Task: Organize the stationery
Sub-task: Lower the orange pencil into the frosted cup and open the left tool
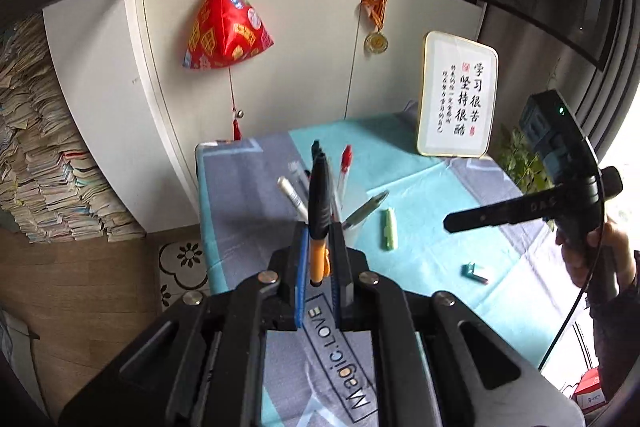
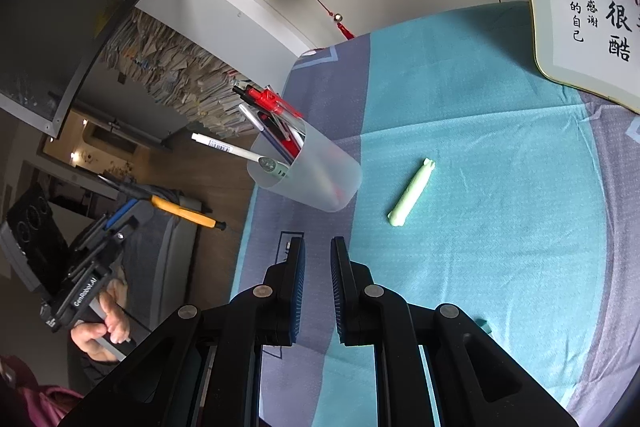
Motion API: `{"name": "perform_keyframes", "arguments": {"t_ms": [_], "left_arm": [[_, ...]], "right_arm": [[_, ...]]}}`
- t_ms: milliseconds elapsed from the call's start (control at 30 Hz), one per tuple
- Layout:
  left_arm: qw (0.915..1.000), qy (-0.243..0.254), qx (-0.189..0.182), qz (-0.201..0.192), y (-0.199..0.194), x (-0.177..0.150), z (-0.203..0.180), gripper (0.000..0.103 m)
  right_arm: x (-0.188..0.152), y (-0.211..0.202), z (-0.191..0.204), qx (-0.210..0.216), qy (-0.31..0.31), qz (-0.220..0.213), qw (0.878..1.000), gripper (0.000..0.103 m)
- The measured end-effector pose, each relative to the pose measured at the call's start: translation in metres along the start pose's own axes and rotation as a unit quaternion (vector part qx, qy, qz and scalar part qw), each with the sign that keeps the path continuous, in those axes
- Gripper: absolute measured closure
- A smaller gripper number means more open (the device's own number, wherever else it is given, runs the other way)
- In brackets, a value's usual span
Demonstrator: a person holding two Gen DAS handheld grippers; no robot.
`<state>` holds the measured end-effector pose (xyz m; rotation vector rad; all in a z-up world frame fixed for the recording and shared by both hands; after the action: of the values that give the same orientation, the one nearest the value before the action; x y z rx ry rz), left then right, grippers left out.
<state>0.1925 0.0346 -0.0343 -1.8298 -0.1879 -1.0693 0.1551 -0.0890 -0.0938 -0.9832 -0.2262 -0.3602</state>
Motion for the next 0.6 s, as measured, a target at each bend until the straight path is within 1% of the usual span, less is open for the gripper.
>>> {"name": "perform_keyframes", "arguments": {"t_ms": [133,267,400,533,600], "left_arm": [[0.9995,-0.010,-0.004,-0.029,0.005,0.024,-0.011,0.095],[0.9987,-0.036,-0.003,-0.036,0.023,0.035,-0.015,0.095],[0.9987,-0.040,0.017,-0.025,0.047,0.033,-0.013,0.095],[0.9981,-0.057,0.025,0.002,0.071,0.017,-0.002,0.095],[0.9980,-0.052,0.033,0.011,0.077,0.008,-0.003,0.094]], "right_arm": [[-0.001,-0.009,-0.005,-0.012,-0.004,-0.007,1.000,0.090],[-0.002,-0.015,-0.014,-0.020,0.001,-0.010,1.000,0.090],[-0.005,-0.021,-0.028,-0.040,0.001,-0.013,0.999,0.090],[-0.008,-0.027,-0.043,-0.042,0.011,-0.016,0.999,0.090],[-0.010,-0.028,-0.050,-0.048,0.013,-0.016,0.999,0.090]]}}
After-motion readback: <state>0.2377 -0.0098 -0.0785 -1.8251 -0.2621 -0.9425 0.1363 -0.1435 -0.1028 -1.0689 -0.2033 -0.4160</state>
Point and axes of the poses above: each gripper's, at about its wrist camera, not at the fingertips, and y roughly the way its jaws point, z to its left, x to its top, the point moved 10 cm from there along y, roughly the way its jaws point, and after that the axes turned 6 degrees about -x, right-handed, at the moved point
